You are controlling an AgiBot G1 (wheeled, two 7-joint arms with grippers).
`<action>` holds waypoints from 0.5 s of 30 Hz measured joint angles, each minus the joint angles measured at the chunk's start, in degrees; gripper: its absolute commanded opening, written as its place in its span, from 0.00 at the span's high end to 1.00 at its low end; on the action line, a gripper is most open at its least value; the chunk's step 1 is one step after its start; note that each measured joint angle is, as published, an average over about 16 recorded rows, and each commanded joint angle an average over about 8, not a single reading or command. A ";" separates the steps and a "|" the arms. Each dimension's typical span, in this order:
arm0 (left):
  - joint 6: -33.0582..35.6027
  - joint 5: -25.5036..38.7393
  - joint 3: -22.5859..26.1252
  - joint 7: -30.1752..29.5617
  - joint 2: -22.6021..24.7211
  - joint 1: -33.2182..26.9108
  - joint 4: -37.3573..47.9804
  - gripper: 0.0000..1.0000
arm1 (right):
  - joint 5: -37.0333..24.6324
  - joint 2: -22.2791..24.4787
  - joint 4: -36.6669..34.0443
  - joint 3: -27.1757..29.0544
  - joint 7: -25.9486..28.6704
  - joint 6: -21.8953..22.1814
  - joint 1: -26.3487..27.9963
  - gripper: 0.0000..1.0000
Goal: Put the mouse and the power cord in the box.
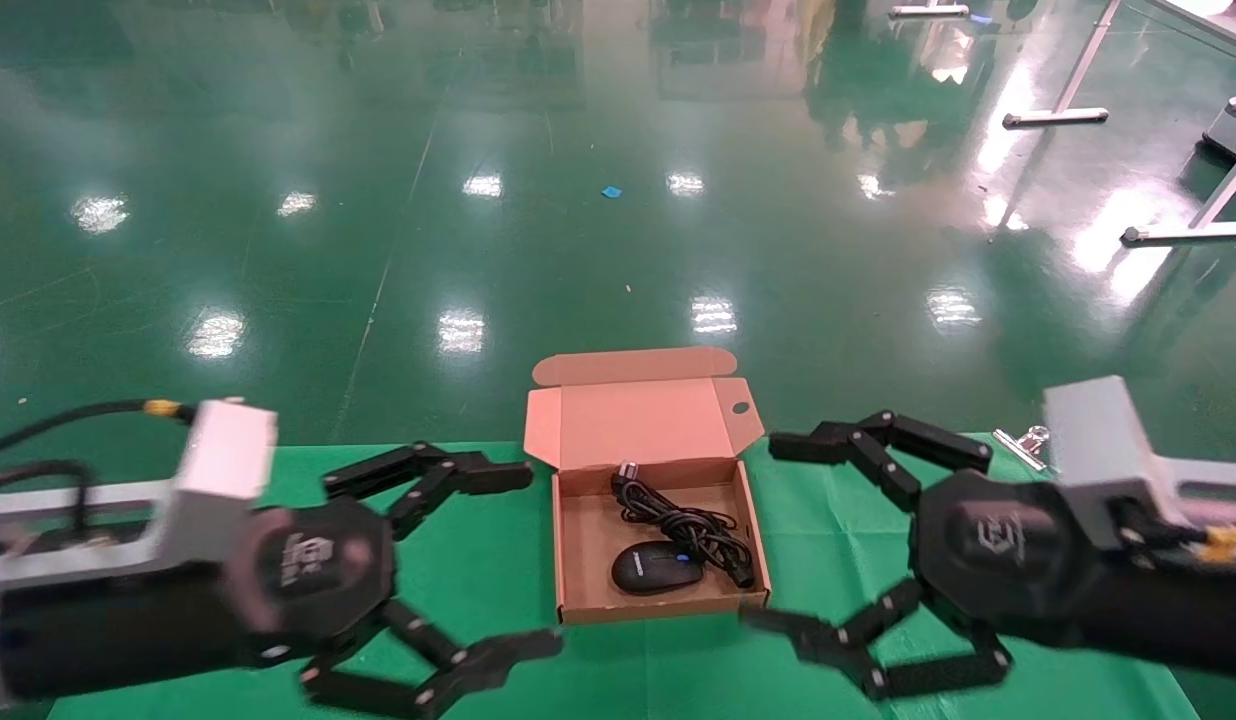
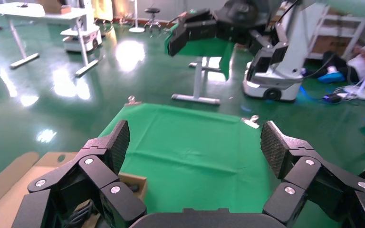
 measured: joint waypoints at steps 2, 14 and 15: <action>1.36 -1.33 -1.52 -0.70 -1.41 0.91 -1.37 0.00 | 1.46 0.55 1.83 1.22 1.32 -0.75 -1.49 0.00; 6.50 -6.42 -7.34 -3.05 -6.75 4.27 -6.56 0.00 | 7.37 2.78 9.16 6.12 6.31 -3.74 -7.48 0.00; 6.63 -6.55 -7.48 -3.10 -6.88 4.35 -6.69 0.00 | 7.54 2.85 9.37 6.26 6.44 -3.83 -7.65 0.00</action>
